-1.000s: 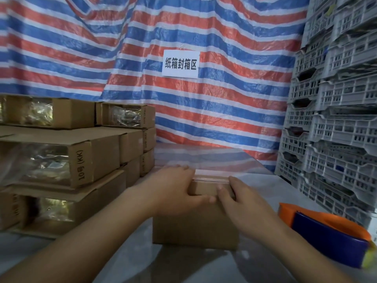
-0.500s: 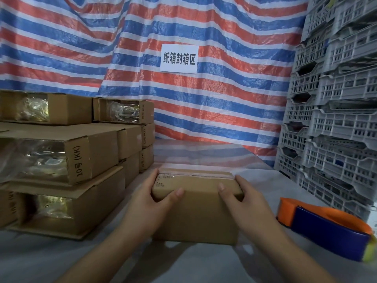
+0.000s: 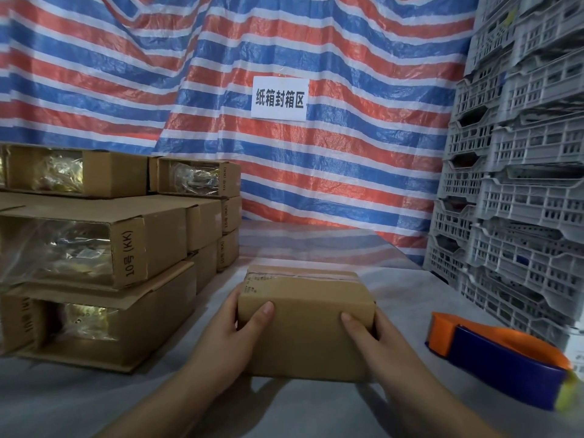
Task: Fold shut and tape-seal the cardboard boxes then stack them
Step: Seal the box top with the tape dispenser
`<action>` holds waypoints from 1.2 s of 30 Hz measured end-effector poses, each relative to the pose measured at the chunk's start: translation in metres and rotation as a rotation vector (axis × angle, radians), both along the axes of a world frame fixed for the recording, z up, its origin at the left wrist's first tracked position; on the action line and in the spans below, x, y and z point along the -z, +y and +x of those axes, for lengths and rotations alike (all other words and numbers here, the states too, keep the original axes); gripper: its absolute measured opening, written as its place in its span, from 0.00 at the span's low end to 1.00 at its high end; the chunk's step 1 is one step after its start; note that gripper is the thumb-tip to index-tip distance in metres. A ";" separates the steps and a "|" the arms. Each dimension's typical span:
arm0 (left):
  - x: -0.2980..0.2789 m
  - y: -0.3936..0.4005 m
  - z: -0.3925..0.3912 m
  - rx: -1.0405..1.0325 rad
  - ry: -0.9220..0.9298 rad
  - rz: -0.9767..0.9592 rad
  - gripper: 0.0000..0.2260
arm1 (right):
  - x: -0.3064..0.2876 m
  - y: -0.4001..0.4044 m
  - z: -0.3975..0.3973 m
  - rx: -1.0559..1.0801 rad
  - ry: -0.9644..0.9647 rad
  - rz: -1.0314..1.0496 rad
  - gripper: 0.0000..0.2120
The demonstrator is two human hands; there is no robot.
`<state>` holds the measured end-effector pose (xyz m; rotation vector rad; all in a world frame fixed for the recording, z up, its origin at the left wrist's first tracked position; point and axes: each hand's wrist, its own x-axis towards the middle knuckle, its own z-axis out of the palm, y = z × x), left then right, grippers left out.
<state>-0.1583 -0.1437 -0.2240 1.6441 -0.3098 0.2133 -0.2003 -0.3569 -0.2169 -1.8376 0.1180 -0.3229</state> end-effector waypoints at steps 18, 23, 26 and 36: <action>-0.015 -0.027 0.128 -0.207 0.367 0.117 0.12 | 0.009 -0.015 0.115 0.064 0.165 0.186 0.16; -0.017 -0.034 0.179 -0.253 0.315 0.102 0.15 | 0.014 -0.007 0.169 0.040 0.128 0.195 0.25; -0.019 -0.035 0.226 -0.219 0.370 0.000 0.25 | 0.007 -0.001 0.217 0.027 0.131 0.157 0.27; -0.025 -0.053 0.367 -0.262 0.339 -0.115 0.20 | -0.005 -0.003 0.359 0.015 0.149 0.215 0.25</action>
